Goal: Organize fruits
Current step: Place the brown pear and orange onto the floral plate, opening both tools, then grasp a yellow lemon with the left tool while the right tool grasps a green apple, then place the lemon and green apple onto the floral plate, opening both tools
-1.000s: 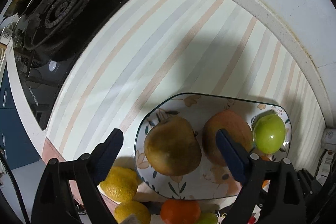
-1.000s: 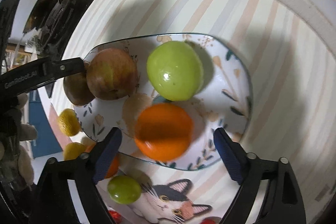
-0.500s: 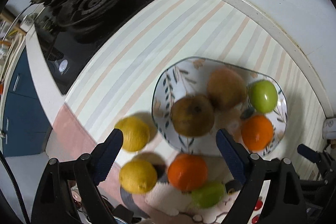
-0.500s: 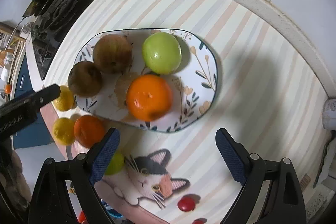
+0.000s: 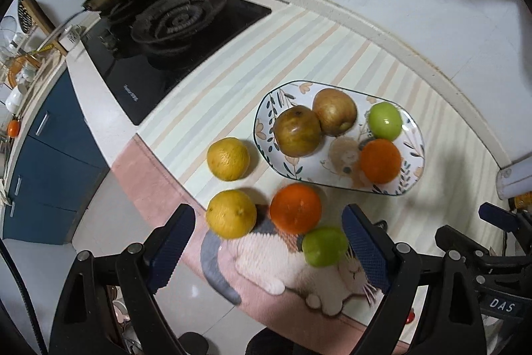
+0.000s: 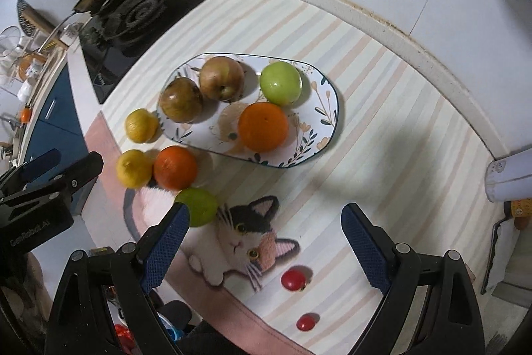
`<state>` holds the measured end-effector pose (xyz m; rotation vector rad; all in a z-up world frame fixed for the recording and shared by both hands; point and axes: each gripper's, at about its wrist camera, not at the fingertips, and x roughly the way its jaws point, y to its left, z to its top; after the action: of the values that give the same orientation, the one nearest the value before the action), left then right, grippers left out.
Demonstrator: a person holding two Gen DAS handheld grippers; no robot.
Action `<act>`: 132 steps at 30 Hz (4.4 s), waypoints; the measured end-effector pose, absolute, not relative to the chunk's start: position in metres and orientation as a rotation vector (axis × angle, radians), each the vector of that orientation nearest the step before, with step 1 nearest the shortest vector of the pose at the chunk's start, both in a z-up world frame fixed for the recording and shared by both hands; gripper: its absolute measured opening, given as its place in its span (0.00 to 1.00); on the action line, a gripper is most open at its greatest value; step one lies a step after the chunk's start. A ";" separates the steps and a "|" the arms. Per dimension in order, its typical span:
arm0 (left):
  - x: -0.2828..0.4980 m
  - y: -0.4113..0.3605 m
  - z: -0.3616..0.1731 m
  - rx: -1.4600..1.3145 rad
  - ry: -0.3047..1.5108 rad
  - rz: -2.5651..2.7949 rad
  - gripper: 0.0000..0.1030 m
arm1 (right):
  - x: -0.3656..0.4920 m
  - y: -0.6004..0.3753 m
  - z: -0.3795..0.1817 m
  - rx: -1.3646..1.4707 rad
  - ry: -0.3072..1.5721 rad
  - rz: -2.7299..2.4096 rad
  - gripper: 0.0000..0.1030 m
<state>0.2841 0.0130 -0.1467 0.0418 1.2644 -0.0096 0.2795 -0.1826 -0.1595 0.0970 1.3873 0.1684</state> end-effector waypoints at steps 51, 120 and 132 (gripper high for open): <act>0.284 0.093 -0.230 -0.124 1.446 0.216 1.00 | 0.282 -0.089 -0.327 0.311 1.607 0.362 0.70; 0.486 -0.020 -0.258 0.043 1.543 -0.112 0.87 | 0.385 -0.242 -0.292 0.414 1.490 0.081 0.83; 0.426 -0.011 -0.217 0.012 1.451 -0.093 0.87 | 0.361 -0.214 -0.243 0.246 1.467 0.095 0.91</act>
<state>0.4262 -0.0112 -0.2167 0.0125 1.4507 -0.0925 0.3609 -0.2138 -0.2435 0.2455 1.4665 0.0947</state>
